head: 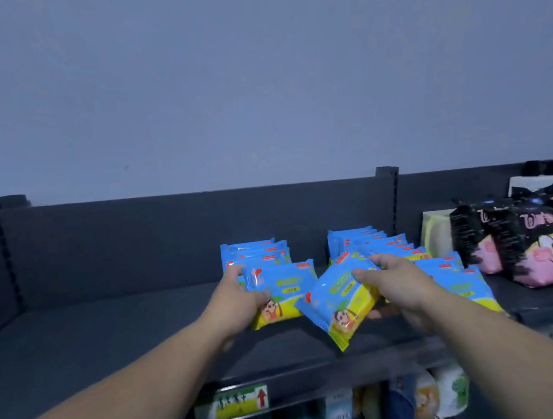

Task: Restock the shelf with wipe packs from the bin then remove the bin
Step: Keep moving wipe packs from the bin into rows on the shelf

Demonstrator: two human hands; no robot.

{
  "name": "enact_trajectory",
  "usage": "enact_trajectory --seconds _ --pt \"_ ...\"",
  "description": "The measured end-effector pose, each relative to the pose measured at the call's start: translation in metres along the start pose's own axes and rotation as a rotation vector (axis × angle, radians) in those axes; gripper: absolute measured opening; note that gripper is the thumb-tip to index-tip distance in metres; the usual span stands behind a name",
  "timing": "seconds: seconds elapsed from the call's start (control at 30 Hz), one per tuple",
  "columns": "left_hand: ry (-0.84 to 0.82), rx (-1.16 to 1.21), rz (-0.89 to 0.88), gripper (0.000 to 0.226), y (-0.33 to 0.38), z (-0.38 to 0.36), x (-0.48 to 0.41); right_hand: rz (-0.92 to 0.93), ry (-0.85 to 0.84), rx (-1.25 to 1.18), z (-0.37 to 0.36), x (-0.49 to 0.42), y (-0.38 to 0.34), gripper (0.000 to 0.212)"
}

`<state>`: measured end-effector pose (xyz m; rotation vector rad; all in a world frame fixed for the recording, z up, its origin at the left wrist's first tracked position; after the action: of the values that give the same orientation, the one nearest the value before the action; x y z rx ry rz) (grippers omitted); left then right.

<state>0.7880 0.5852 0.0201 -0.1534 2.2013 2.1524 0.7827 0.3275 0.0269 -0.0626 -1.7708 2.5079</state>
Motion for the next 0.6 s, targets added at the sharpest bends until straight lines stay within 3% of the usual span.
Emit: enact_trajectory --seconds 0.3,0.6 --pt "-0.027 -0.019 0.207 0.038 -0.053 0.035 -0.053 -0.221 -0.015 0.017 -0.052 -0.059 0.023 0.014" --pt "-0.107 -0.041 0.361 0.027 -0.064 0.031 -0.059 -0.223 -0.209 0.340 -0.082 -0.093 0.020 0.020"
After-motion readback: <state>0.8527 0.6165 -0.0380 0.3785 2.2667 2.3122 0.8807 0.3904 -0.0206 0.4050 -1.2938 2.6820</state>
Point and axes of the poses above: each hand's wrist, its own x-axis away from the middle knuckle, its own z-axis out of the back of the hand, y = z × x, the point moved 10 cm from there along -x, towards the middle knuckle, and after that the axes turned 10 degrees about x, right-handed, at the moved point
